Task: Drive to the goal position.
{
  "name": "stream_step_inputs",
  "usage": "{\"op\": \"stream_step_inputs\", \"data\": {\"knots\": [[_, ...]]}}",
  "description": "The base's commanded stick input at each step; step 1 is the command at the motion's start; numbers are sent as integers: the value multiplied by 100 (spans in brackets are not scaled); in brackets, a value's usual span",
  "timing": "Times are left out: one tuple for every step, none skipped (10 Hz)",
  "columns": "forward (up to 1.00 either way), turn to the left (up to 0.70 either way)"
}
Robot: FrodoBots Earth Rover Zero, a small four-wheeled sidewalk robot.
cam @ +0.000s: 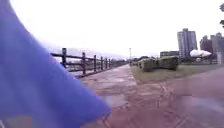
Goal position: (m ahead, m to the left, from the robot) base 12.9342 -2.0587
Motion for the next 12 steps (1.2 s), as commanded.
{"op": "stream_step_inputs", "data": {"knots": [[100,0],[100,0],[100,0],[100,0],[100,0],[100,0],[100,0],[100,0],[100,0],[100,0],[100,0],[100,0]]}}
